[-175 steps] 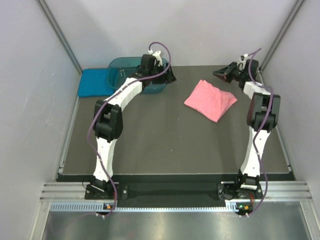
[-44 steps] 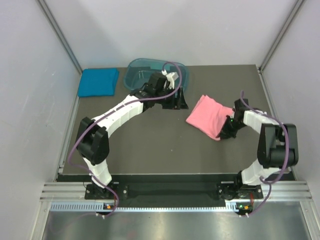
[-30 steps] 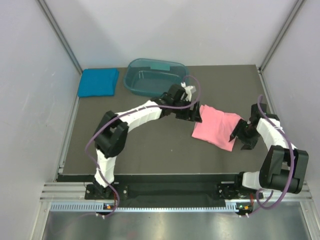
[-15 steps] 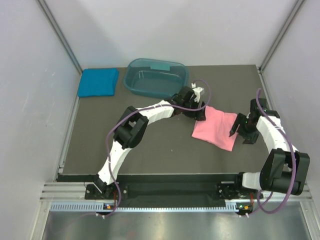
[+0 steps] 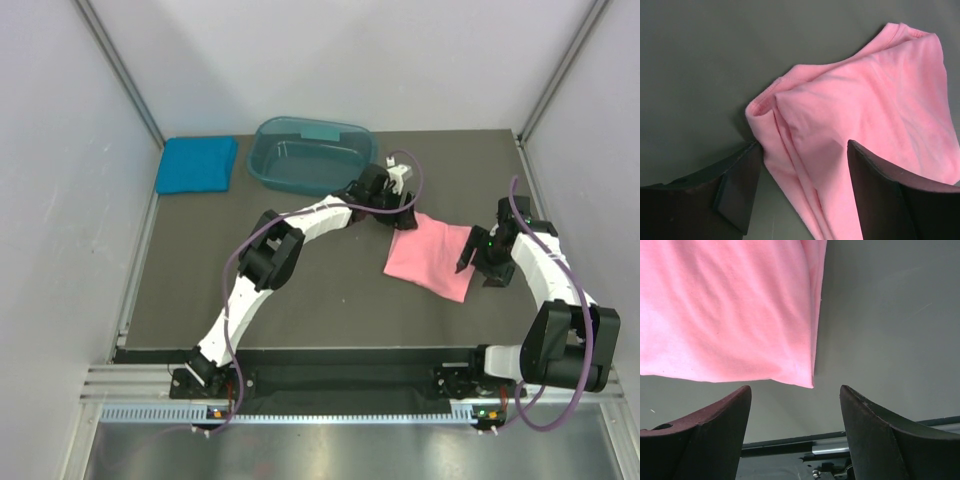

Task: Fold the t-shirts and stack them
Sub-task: Neatly place the folded tshirt to the corner

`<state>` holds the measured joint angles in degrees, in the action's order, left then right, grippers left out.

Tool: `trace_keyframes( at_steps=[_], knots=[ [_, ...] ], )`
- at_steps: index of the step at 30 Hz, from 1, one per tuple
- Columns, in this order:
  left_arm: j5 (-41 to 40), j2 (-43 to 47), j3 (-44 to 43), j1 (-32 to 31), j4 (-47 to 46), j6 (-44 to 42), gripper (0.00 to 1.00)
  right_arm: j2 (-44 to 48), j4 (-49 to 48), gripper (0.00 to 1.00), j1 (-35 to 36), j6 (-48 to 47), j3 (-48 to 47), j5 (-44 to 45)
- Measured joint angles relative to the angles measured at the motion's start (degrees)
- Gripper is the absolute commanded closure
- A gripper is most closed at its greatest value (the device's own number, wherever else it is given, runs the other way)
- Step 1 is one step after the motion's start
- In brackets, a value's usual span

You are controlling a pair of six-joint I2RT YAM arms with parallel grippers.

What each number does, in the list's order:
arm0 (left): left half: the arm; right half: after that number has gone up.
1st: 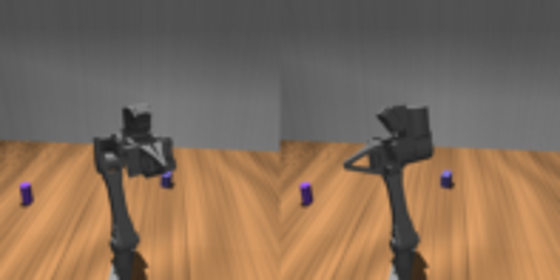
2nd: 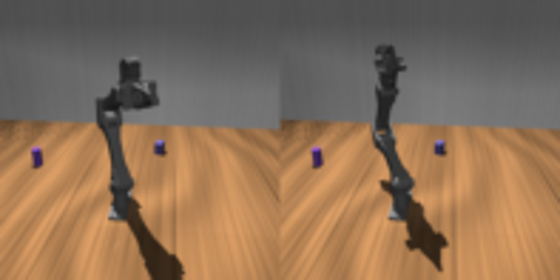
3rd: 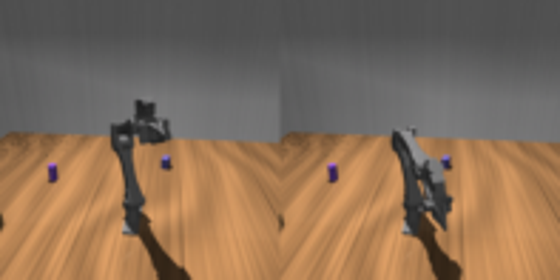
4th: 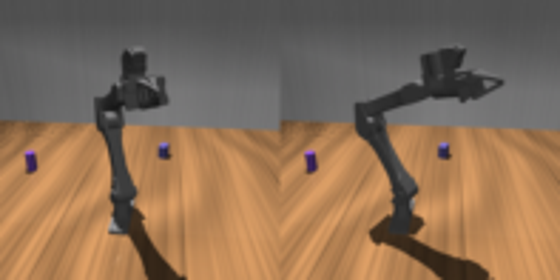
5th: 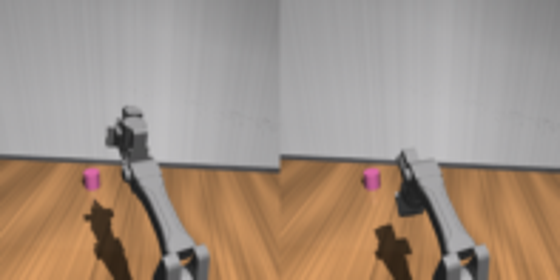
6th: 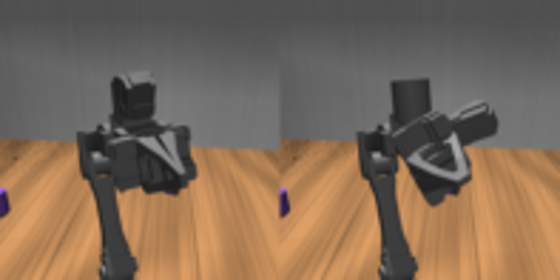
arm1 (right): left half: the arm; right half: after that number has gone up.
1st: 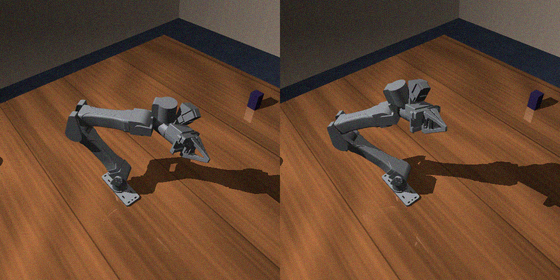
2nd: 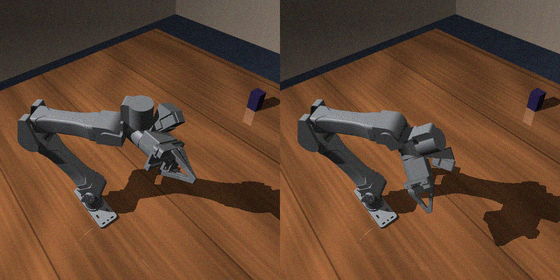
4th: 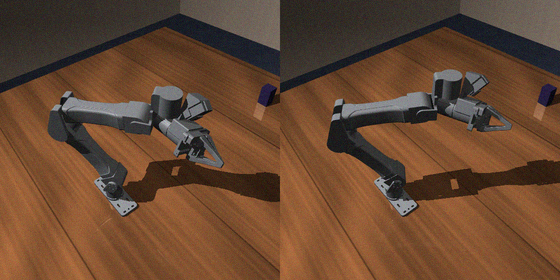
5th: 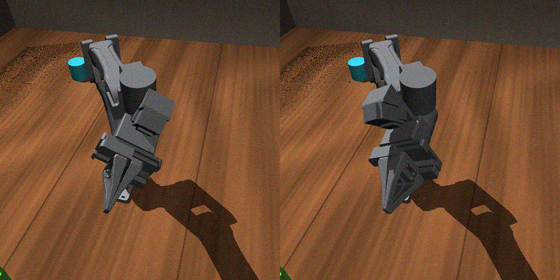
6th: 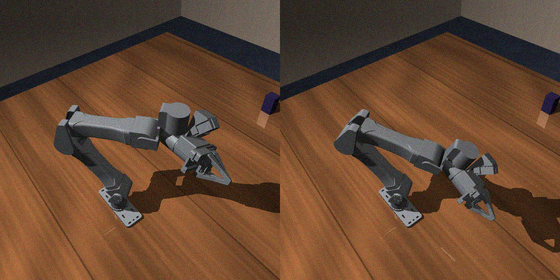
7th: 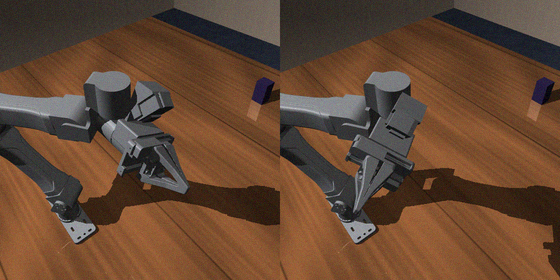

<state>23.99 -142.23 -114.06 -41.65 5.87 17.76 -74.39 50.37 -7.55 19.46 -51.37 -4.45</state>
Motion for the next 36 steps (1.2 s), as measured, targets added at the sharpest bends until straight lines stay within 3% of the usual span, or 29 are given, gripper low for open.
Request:
trace_keyframes(
  at_steps=[17, 22, 30, 36],
  knots=[
    [2.38, -1.99, 0.48, -0.87, -3.30, 14.16, 0.62, 0.00, -0.37, 0.28, 0.00, 0.04, 0.00, -1.68],
    [1.40, -2.82, 0.28, -0.79, -4.04, 16.85, 0.98, 0.00, -0.59, 0.28, 0.00, 0.04, 0.00, -1.88],
    [-1.62, -1.79, 0.17, -0.87, -1.20, 13.73, 1.00, 0.42, -0.61, 0.26, 0.72, 0.02, 0.04, -1.77],
    [-6.64, 7.69, 11.47, -0.72, 3.82, 10.23, 1.00, 0.92, -0.52, 0.25, 3.89, -0.35, -0.04, -1.40]
  ],
)
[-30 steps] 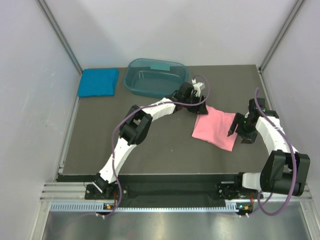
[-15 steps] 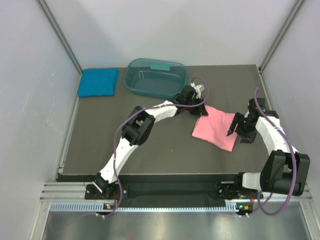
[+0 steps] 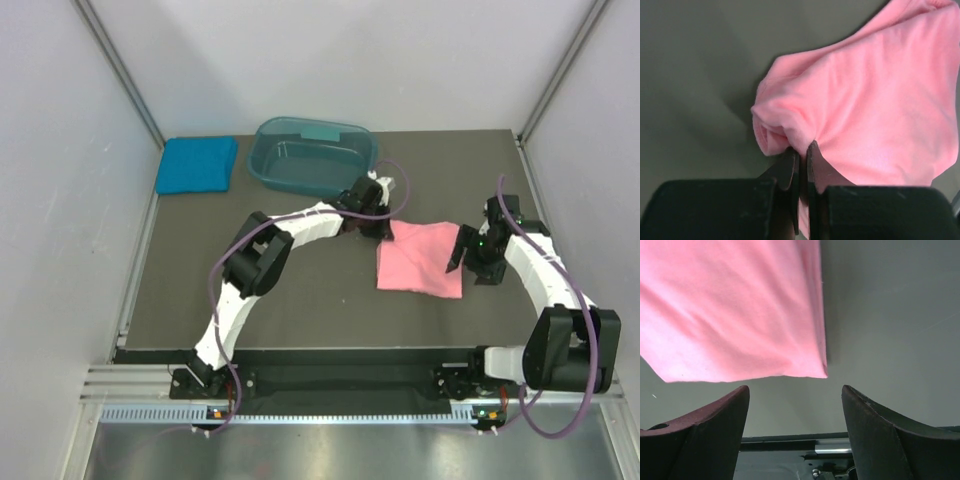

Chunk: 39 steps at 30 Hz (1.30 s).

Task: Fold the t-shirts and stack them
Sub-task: Neatly place the folded tshirt to the corner

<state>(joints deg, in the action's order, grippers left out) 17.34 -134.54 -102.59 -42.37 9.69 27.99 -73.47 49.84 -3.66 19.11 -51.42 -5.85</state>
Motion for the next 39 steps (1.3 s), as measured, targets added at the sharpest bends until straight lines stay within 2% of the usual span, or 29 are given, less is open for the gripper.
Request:
trace_keyframes(
  at_steps=[5, 15, 21, 31, 39],
  knots=[
    [-4.96, 11.10, 13.99, 0.22, 4.26, -0.70, 1.00, 0.17, 0.04, 0.26, 2.91, -0.04, -0.07, -0.35],
    [-17.70, 29.03, 32.09, 3.48, 14.80, 1.09, 1.00, 2.16, -0.13, 0.26, 8.26, -0.09, -0.07, -0.31],
    [-24.92, 35.41, 35.91, 8.04, 18.10, 0.92, 1.00, 2.14, -0.13, 0.26, 10.45, -0.11, -0.07, -0.33],
    [-34.23, 37.07, 37.81, 14.32, 21.20, -3.91, 1.00, 1.38, -0.11, 0.26, 12.13, -0.57, -0.07, -0.17],
    [-45.59, 38.71, 37.77, 17.33, 23.93, -9.79, 1.00, 1.33, 0.33, 0.26, 13.84, -0.63, -0.15, -0.02]
  ],
)
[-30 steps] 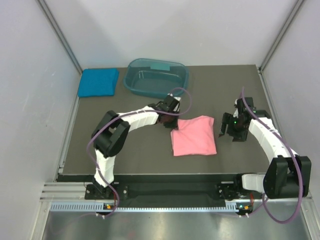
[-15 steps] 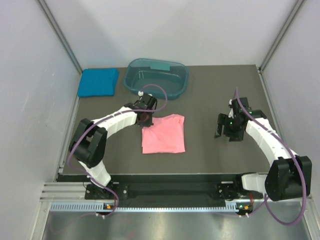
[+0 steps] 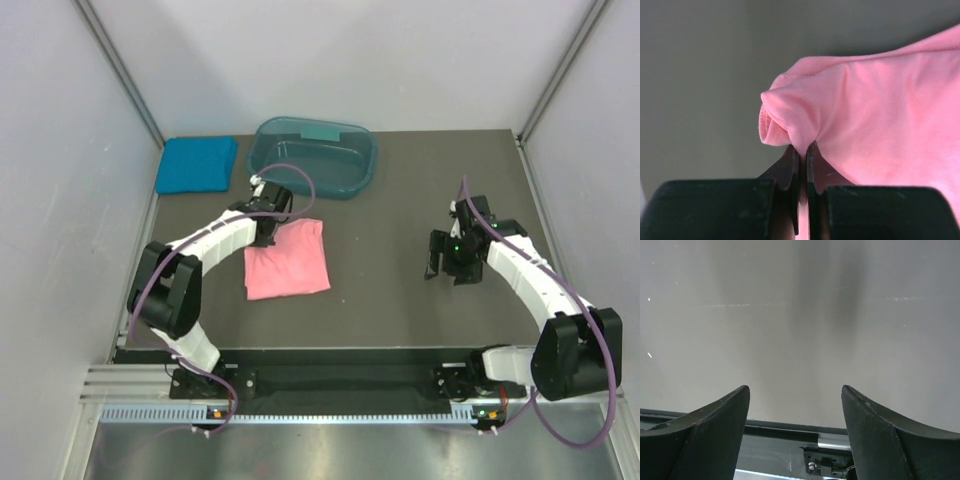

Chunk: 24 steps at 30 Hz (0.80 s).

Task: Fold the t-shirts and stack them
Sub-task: Neatly place the folded tshirt to the corner

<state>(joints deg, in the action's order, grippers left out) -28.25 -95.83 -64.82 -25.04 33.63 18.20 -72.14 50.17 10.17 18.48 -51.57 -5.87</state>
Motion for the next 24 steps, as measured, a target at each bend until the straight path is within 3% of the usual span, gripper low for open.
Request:
trace_keyframes(
  at_steps=[9, 16, 24],
  knots=[
    [-4.00, 0.59, -0.02, 10.73, -2.01, -5.46, 1.00, -1.29, 0.74, 0.25, 2.49, -0.07, -1.42, 0.24],
    [4.55, 1.05, -0.72, 21.07, -9.84, -14.56, 1.00, -1.99, 0.90, 0.25, 3.28, -0.50, -1.36, 0.28],
    [12.41, -3.89, -12.22, 28.96, -14.34, -22.58, 1.00, -3.72, 1.14, 0.25, 3.63, -1.20, -0.63, 1.29]
  ],
)
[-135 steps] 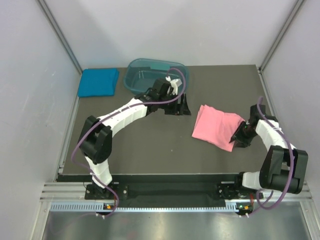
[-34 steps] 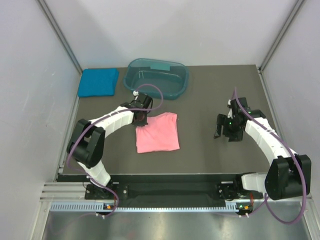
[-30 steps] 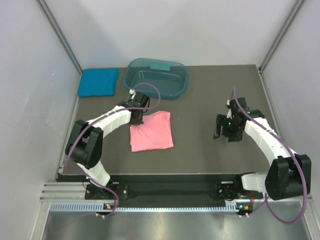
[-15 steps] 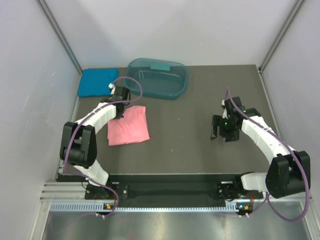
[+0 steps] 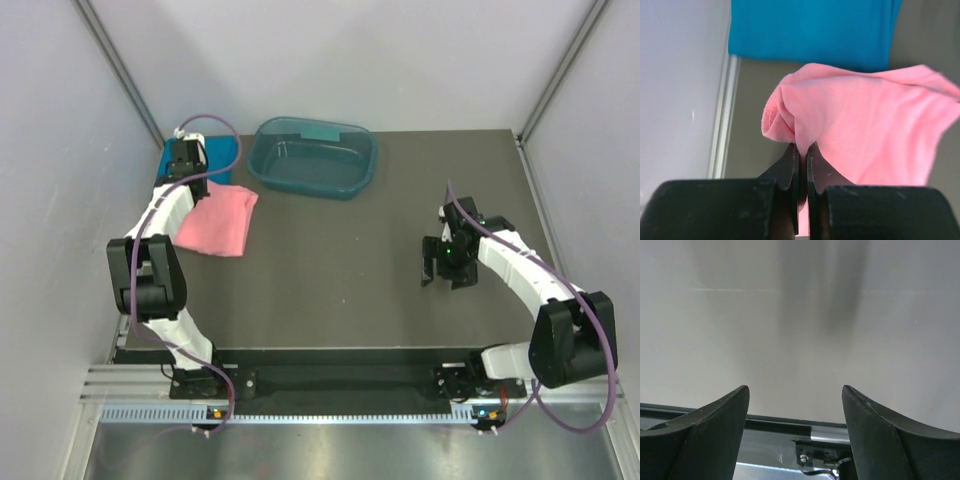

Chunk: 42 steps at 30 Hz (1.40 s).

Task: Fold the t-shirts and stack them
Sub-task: Neatly place the folded tshirt to the corner

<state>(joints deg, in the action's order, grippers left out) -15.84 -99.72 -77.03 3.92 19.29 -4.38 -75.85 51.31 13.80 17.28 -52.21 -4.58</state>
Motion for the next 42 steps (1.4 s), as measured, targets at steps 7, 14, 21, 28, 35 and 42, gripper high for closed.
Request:
trace_keyframes(
  at_steps=[7, 14, 21, 28, 35, 42],
  knots=[
    [4.81, -6.03, -8.48, 0.70, -4.07, -3.48, 1.00, -2.54, 0.90, 0.25, 0.04, -0.79, 0.15, 1.55],
    [6.36, -10.82, -12.00, 0.66, -7.76, -3.96, 1.00, -6.01, 1.14, 0.24, 0.09, -1.14, -0.11, 2.62],
    [4.87, -16.96, -21.88, 0.68, -10.10, -2.34, 1.00, -10.10, 1.44, 0.24, 0.07, -1.22, -2.73, 3.30],
    [2.62, -23.45, -31.28, 0.94, -10.32, 0.26, 1.00, -12.59, 1.49, 0.24, -0.15, -1.16, -5.11, 3.48],
    [0.85, -28.30, -36.98, 1.44, -9.62, 3.34, 1.00, -14.64, 1.44, 0.24, -0.20, -0.59, -6.56, 3.48],
    [-0.74, -30.16, -41.88, 1.84, -8.57, 8.74, 1.00, -15.82, 1.20, 0.24, -0.20, 0.70, -6.84, 3.45]
  ],
)
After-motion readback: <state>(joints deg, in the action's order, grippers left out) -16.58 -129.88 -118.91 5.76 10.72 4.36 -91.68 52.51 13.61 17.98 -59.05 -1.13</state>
